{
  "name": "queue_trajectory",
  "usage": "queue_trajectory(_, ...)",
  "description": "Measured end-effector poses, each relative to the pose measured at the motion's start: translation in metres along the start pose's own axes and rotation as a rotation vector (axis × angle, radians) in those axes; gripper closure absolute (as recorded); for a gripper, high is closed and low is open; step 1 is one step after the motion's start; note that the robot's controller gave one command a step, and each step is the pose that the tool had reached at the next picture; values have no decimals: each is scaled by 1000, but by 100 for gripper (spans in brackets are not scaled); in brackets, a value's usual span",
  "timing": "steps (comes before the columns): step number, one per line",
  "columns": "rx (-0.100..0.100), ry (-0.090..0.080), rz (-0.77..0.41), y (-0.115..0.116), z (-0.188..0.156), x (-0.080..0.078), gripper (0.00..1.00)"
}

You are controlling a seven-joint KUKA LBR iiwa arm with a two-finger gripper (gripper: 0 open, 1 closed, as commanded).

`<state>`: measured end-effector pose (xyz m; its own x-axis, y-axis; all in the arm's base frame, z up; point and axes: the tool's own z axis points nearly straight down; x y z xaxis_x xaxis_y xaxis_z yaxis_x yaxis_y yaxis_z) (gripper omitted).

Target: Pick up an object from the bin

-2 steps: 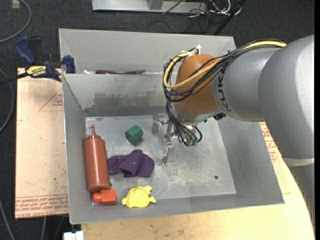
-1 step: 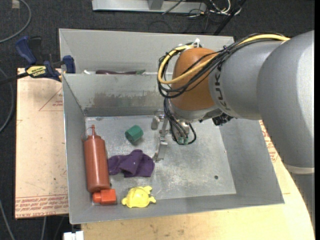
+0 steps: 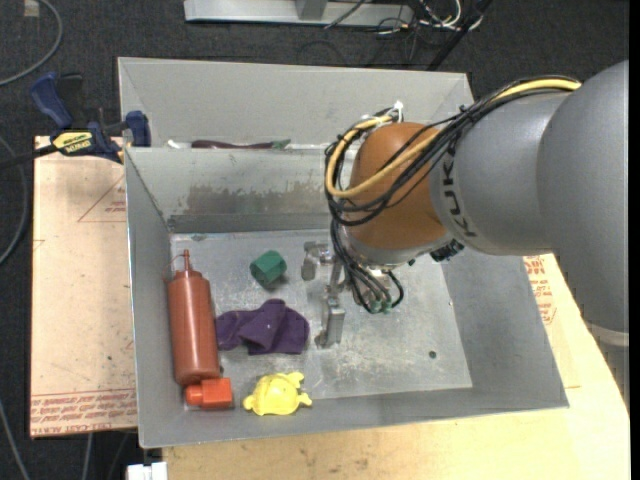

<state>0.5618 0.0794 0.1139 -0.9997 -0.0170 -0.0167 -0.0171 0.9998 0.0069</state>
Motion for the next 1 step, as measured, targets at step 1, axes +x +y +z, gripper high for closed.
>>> queue_trajectory(1,1,9,45,29,31,-5,0)
